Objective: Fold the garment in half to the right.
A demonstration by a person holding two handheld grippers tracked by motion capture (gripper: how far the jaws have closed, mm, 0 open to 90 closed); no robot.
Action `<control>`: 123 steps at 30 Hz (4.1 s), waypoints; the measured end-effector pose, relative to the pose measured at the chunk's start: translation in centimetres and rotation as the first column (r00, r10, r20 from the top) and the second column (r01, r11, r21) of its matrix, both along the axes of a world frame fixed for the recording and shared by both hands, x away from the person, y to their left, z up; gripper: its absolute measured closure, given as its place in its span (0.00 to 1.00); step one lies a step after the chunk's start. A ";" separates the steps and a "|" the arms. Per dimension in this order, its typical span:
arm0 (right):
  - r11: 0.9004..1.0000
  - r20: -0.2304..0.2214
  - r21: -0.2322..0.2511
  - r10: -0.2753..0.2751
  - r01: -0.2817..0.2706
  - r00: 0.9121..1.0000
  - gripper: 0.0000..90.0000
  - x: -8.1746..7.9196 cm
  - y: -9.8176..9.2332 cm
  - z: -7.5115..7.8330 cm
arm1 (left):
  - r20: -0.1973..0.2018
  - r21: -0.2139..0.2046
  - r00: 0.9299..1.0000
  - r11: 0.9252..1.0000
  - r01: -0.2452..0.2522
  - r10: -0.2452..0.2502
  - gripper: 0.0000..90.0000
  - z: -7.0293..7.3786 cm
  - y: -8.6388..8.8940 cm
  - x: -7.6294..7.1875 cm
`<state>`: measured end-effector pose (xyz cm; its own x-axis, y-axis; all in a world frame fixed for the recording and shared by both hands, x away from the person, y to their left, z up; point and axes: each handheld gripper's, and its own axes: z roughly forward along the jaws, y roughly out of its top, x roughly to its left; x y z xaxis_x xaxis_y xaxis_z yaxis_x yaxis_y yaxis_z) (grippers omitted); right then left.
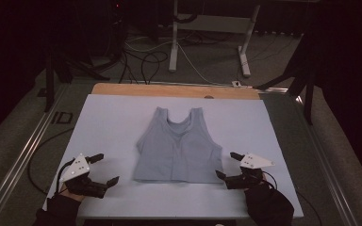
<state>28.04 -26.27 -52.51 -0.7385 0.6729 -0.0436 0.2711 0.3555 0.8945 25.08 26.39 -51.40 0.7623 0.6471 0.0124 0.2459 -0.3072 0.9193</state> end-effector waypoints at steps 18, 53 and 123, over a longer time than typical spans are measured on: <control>0.999 -0.039 -0.011 0.038 -0.038 0.999 0.09 0.0 0.8 0.0 | -0.028 0.018 0.999 0.999 0.032 -0.032 0.00 0.1 -0.6 0.0; 0.999 0.099 -0.006 0.050 -0.050 0.994 0.09 2.0 2.7 7.0 | -0.022 0.036 0.996 0.996 0.086 -0.085 0.00 3.7 -2.5 0.1; 0.976 -0.021 -0.051 0.209 -0.210 0.978 0.09 17.7 19.5 6.6 | -0.254 0.209 0.961 0.976 -0.060 0.113 0.00 0.5 -10.6 2.9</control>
<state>45.75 -6.75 -45.89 -0.8637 0.5002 -0.0625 0.1992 0.4526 0.8692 28.00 15.79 -50.86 0.6970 0.7156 -0.0471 0.5043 -0.4424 0.7416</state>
